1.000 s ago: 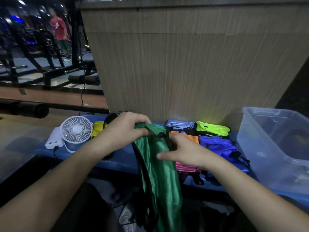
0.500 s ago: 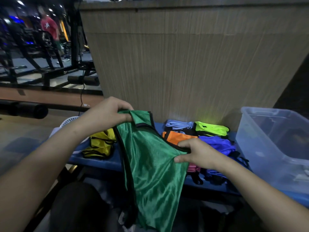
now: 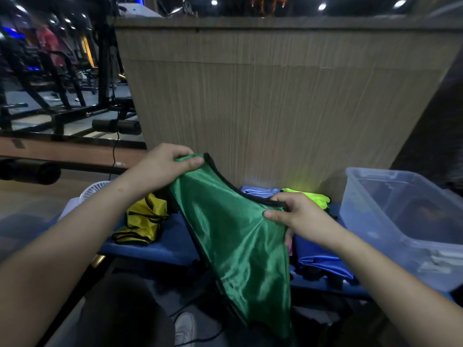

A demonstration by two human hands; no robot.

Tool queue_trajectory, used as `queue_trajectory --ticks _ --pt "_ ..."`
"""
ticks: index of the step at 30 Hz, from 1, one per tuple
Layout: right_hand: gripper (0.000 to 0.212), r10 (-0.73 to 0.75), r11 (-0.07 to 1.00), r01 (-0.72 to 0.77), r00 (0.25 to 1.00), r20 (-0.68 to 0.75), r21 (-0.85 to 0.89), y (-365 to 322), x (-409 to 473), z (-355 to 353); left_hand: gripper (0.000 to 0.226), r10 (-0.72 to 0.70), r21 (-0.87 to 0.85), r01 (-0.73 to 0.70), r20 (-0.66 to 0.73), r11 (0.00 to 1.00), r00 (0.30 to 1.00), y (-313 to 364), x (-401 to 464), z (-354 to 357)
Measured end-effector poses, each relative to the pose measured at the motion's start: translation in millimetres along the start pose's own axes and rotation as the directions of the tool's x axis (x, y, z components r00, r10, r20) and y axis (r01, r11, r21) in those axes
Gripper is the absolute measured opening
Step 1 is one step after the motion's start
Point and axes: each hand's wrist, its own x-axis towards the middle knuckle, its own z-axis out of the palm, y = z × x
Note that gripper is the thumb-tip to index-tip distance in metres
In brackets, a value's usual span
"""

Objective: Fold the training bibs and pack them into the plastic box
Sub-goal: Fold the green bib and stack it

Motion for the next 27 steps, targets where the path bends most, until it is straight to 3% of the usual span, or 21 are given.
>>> queue_trajectory --ticks 7,13,22,27 --pt "0.028 0.001 0.999 0.005 0.994 -0.107 0.052 -15.3 -2.7 -21.0 0.019 0.060 0.074 -0.055 -0.066 0.996 0.996 24.3 20.8 -9.9" --pt "0.017 -0.024 0.992 0.045 0.985 -0.172 0.118 -32.0 4.6 -42.8 0.013 0.161 0.248 -0.110 -0.198 0.962 0.967 65.7 48.0 -20.8" --pt "0.014 -0.031 0.981 0.067 0.981 -0.193 0.183 -51.7 22.9 -33.5 0.015 0.136 0.192 -0.086 -0.262 0.978 0.956 78.9 47.3 -42.5" --pt "0.015 -0.063 0.980 0.098 0.978 -0.199 0.170 -67.8 30.1 -28.2 0.017 0.186 0.249 -0.107 -0.318 0.962 0.930 75.9 38.2 -62.4"
